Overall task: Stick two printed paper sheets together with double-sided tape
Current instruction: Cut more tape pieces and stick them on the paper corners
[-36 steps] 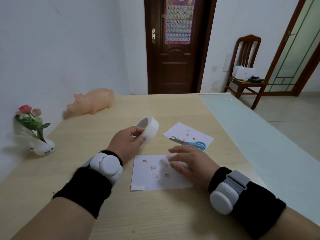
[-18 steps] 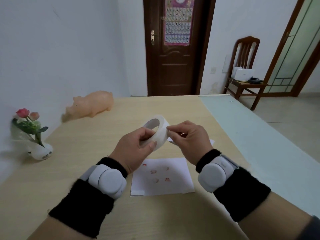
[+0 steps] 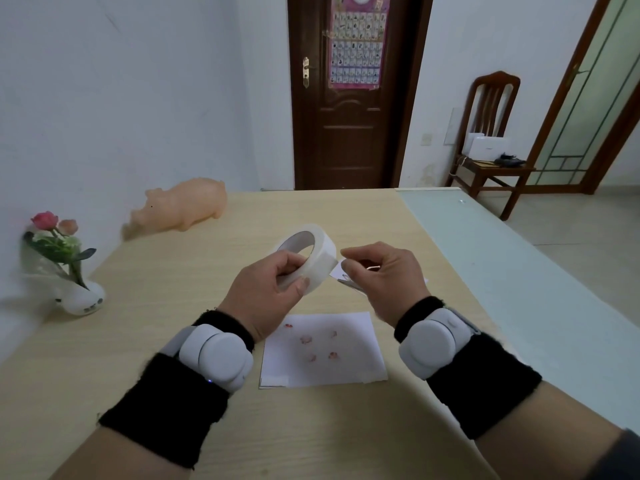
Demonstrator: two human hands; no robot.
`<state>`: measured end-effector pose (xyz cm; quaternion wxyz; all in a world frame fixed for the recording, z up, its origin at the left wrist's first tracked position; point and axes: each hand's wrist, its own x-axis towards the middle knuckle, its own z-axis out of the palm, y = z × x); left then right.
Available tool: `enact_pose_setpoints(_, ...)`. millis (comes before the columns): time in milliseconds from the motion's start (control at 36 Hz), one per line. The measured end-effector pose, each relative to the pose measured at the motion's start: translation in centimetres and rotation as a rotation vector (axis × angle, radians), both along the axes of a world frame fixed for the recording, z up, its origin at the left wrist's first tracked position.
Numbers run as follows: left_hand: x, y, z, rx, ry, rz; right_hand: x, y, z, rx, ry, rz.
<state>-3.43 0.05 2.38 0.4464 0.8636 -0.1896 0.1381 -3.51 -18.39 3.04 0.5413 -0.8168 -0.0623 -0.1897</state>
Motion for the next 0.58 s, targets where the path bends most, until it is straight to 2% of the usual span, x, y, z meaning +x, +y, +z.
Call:
enact_pose_setpoints(111,-0.30,-0.22,0.12,0.026,0.008,-0.005,-0.38,0.27,-0.11,-0.046,0.005,0.034)
enact_pose_setpoints(583,-0.28,-0.15,1.00,0.198,0.074,0.089,-0.80,0.57,0.66,0.010,0.070,0.055)
